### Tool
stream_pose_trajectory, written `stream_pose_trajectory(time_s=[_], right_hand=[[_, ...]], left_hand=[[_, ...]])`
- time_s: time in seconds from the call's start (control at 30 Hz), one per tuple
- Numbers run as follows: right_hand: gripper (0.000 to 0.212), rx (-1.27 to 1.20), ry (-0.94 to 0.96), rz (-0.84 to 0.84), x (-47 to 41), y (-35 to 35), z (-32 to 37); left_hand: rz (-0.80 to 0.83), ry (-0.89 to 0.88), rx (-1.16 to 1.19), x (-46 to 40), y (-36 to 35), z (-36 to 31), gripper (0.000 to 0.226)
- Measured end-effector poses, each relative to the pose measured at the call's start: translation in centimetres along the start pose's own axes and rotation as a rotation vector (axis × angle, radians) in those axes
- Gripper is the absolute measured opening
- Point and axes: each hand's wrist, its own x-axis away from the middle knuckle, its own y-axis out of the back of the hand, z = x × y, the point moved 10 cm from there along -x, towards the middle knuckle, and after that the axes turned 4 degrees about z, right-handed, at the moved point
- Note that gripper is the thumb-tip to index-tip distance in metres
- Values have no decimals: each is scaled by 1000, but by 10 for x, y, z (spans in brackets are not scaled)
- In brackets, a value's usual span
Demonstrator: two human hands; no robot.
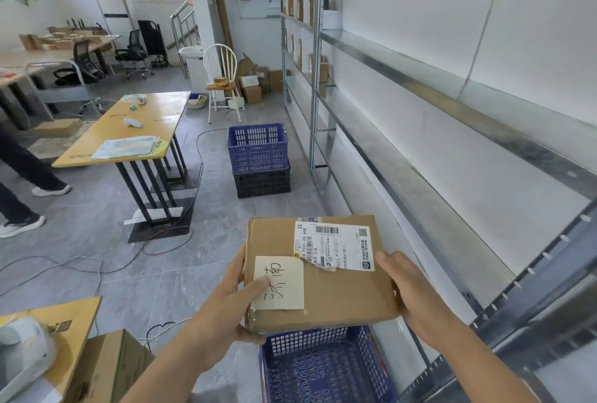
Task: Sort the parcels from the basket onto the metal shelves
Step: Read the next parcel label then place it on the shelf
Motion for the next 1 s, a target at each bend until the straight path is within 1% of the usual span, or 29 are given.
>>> stream_pose_trajectory(time_s=[0.07,0.17,0.2,0.3,0.43,0.5,0.57,0.6,0.63,0.67,0.7,0.73,0.8,0.87,0.93,1.0], right_hand=[[33,4,20,-32,-2,4,3],[59,13,48,-14,-5,4,13],[62,26,41,4,-7,4,15],[52,71,30,72,-5,-1,25],[48,71,15,128,-5,3,25],[49,55,17,145,-4,4,23],[53,36,15,160,-1,2,19],[58,44,15,169,-1,-1,17],[68,56,8,182,1,-4,15],[79,62,3,199,3,-8,14],[82,79,-7,216,6,-13,14],[73,118,-19,237,10,-19,14],[45,232,-68,305,21,-32,11],[28,266,-75,276,25,-35,10],[27,210,-60,253,26,-35,7],[36,134,-47,233,26,-34,2]], left_hand=[[-10,-25,0,0,1,-2,58],[-11,-52,-28,-3,6,-3,53],[-9,-56,-36,-2,7,-5,53],[4,-103,-22,-1,10,-16,55],[17,-164,-48,0,14,-46,51],[-15,-218,-59,0,16,-62,50],[-58,-274,-47,0,14,-73,65],[-71,-299,7,0,11,-77,75],[-77,-304,66,-2,9,-76,87],[-97,-305,125,-4,8,-73,92],[-97,-313,152,-7,5,-70,87],[-93,-327,161,-7,2,-69,80],[0,-309,126,-6,-14,-64,75],[103,-273,78,-4,-27,-54,73],[147,-244,66,-5,-32,-42,70],[133,-214,67,-7,-31,-33,72]])
